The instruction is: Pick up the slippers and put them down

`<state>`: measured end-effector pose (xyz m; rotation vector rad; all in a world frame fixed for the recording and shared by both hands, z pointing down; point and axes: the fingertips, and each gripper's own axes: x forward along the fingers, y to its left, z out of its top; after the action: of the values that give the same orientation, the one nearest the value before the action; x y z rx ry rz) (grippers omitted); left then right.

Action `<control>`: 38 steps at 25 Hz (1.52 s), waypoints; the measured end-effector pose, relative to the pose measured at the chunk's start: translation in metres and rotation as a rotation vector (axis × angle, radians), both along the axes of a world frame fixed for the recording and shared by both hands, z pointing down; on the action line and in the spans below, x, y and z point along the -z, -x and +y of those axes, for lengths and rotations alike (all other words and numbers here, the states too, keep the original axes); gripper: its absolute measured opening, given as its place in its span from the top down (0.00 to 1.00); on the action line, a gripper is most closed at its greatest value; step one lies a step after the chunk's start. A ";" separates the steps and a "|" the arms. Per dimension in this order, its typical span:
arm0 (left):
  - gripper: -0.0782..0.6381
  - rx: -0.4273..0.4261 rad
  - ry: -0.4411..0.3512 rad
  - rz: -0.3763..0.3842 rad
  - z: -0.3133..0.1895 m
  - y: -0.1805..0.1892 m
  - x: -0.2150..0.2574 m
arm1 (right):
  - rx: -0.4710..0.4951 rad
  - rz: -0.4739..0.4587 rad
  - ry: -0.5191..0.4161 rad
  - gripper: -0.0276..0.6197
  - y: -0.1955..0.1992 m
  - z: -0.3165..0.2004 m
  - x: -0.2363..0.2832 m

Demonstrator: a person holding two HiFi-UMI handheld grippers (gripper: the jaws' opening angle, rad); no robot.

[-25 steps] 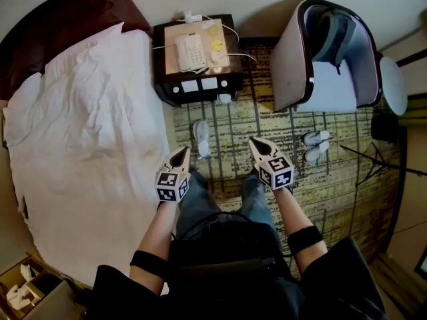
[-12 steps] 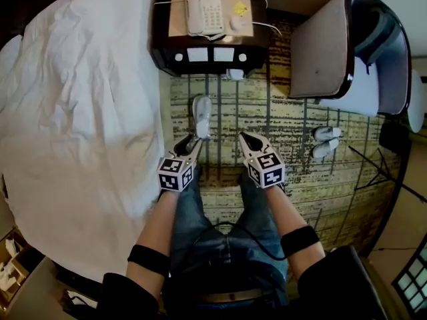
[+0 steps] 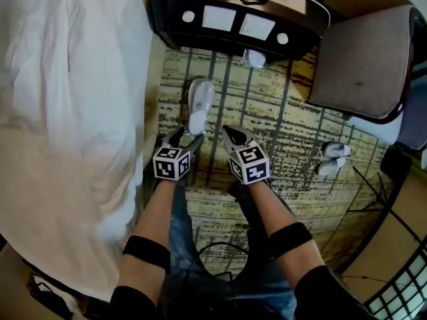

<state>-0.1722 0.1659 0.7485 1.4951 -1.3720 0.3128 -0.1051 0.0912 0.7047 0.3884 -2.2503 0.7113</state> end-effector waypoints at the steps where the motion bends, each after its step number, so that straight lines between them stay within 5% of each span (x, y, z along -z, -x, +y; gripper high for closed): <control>1: 0.45 0.002 0.013 0.008 0.003 0.000 -0.023 | 0.002 0.007 0.002 0.95 0.003 -0.001 -0.022; 12: 0.37 0.011 0.075 0.058 0.011 0.007 -0.218 | 0.009 0.048 0.004 0.95 0.018 0.000 -0.198; 20: 0.37 -0.014 0.108 0.097 0.019 0.007 -0.309 | -0.005 0.053 0.024 0.95 0.025 0.009 -0.267; 25: 0.38 -0.066 0.099 0.162 0.014 -0.008 -0.331 | -0.025 0.072 0.040 0.95 0.016 0.010 -0.295; 31: 0.63 -0.015 0.072 0.211 0.012 -0.003 -0.334 | -0.038 0.099 0.053 0.95 0.011 0.012 -0.309; 38: 0.70 -0.018 -0.014 0.252 0.004 0.000 -0.315 | -0.068 0.094 0.045 0.95 0.014 0.002 -0.299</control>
<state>-0.1722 0.1698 1.0638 1.5030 -1.1628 0.1213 -0.1191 0.0933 1.0034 0.4688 -2.1374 0.7616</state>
